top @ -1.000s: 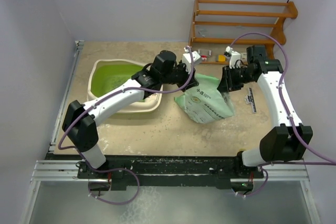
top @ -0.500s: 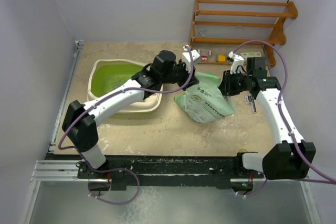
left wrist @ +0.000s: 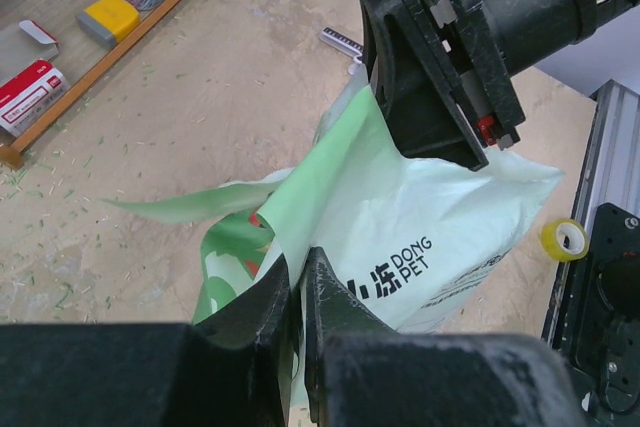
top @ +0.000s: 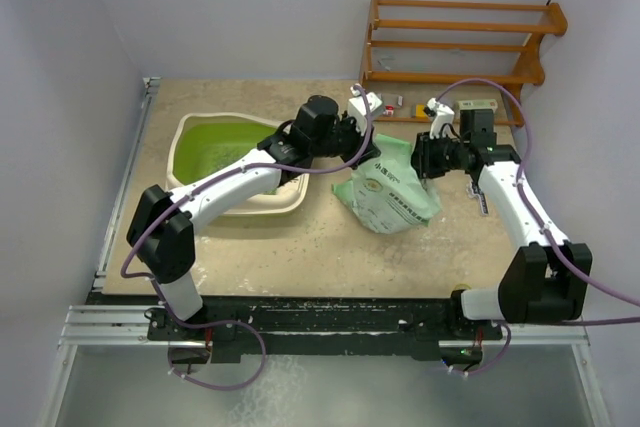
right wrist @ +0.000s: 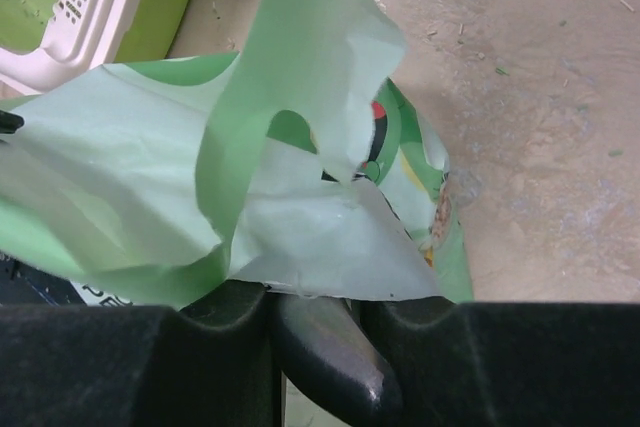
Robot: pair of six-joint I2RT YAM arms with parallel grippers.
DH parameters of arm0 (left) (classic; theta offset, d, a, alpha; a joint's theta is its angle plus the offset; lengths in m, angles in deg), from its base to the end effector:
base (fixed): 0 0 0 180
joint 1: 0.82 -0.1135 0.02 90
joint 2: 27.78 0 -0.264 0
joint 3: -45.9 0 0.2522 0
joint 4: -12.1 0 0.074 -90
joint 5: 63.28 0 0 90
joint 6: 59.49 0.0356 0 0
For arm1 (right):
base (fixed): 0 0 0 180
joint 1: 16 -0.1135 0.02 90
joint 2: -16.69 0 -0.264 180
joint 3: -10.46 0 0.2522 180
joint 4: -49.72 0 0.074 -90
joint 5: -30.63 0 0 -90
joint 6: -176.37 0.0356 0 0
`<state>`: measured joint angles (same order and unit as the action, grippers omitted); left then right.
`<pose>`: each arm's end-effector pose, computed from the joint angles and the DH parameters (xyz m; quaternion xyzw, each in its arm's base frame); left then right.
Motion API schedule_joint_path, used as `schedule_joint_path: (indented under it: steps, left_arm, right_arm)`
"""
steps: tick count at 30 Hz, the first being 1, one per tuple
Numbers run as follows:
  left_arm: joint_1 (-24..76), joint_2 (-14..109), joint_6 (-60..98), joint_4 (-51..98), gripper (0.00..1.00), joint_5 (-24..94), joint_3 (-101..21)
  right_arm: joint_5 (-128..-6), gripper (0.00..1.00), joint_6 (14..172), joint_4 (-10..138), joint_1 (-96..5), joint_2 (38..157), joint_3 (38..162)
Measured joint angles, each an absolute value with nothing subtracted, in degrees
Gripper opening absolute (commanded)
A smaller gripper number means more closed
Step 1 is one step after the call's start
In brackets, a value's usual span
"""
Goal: Fill the litter box with clean litter
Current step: 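Scoop the cat litter from the cat litter bag.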
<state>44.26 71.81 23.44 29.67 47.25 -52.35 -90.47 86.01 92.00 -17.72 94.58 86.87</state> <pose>0.2861 -0.3046 0.3331 0.3587 0.7233 -0.3817 0.4501 0.2915 0.0272 0.2928 -0.1213 0.8840 0.2510 0.3753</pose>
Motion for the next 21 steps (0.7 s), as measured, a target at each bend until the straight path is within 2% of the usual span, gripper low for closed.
schedule_joint_path:
  steps: [21]
  left_arm:
    - [44.2,72.0,22.1,28.0,0.03,45.9,-51.4]
  right_arm:
    - [-94.0,0.0,85.6,86.6,-20.1,108.7,89.9]
